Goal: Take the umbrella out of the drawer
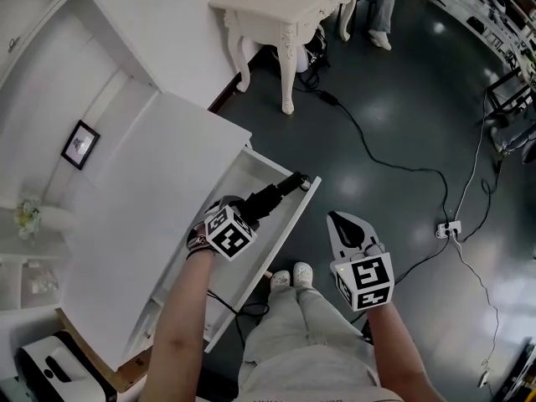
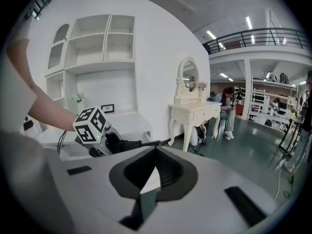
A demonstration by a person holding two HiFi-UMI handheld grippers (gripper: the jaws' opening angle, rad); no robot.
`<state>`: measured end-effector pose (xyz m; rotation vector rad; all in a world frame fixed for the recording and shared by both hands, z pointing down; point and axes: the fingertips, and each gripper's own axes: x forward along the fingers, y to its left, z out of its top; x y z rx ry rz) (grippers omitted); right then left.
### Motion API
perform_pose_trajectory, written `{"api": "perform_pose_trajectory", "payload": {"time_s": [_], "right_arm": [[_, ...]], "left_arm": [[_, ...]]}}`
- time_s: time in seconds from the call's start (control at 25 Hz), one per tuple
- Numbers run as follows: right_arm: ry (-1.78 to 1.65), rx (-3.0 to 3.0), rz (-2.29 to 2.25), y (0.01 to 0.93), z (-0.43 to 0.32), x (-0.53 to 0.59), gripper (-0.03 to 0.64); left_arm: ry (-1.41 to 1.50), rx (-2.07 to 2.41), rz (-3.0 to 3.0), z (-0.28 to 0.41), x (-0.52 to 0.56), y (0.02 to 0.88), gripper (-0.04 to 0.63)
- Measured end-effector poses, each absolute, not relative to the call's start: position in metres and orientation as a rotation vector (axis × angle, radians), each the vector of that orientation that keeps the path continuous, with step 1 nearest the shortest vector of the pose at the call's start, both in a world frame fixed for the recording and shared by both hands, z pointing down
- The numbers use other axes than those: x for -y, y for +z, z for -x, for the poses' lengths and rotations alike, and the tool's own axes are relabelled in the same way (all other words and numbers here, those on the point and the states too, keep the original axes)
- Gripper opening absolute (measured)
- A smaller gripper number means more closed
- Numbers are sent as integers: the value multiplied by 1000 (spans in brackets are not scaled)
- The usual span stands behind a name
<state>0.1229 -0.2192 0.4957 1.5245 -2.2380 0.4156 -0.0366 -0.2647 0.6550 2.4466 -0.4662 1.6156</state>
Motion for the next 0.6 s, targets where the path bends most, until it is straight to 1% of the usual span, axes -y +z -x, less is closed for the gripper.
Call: {"api": "perform_pose_trajectory", "payload": {"time_s": [0.6], "right_arm": [[248,2316,-1573,432,-116,238,5]], "left_arm": [[1370,695,-2603,25,273,560,276]]}}
